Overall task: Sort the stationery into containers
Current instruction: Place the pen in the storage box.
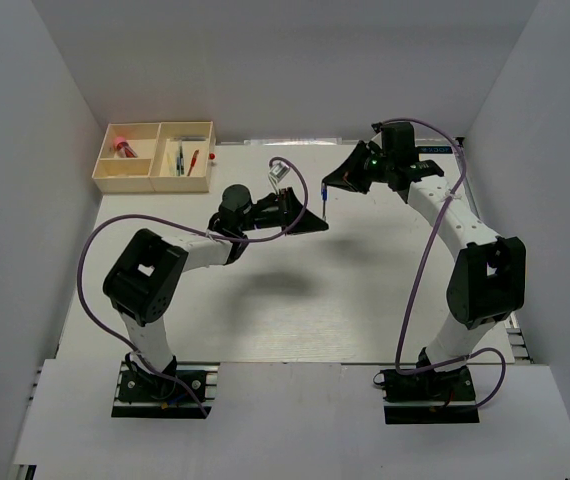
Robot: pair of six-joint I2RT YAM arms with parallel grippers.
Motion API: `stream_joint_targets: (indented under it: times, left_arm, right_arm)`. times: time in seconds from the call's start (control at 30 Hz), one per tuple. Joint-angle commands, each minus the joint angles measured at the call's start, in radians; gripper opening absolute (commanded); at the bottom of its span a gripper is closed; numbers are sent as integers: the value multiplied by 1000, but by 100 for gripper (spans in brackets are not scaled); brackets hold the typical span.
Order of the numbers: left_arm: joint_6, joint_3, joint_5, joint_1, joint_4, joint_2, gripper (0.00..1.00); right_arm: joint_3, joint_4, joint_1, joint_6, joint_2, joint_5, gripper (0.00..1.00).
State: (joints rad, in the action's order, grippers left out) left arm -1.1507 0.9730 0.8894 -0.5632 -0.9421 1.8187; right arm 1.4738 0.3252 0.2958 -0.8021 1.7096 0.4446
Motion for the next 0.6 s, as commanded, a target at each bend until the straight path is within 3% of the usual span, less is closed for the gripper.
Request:
stream_joint_targets:
  times: [0.0,0.17,0.27,0.3,0.33,0.37,0.57]
  left_arm:
    - [16,30,-13,-7,2,-19,33]
    - [37,33,-35,5,61,-33,4]
    - [72,42,-38,26,101,-47,0]
    - [89,46,-33,26,141,-61,0]
    - [103,46,-30,39,156,-70,0]
    - [132,43,-30,54,181,-82,0]
    - [268,35,-44,222,389,-197,0]
  right_arm:
    - [13,-37,0,-8,-31,-4,0]
    - [8,-44,-3,-5,-38,9,0]
    - [-3,-49,-9,1,-45,9,40]
    - [-3,-40,-9,9,-50,5,68]
    - [0,-32,-10,12,-51,-13,83]
    - [6,-28,-21,23,-54,-17,89]
    - [57,41,-92,150,-62,-107,89]
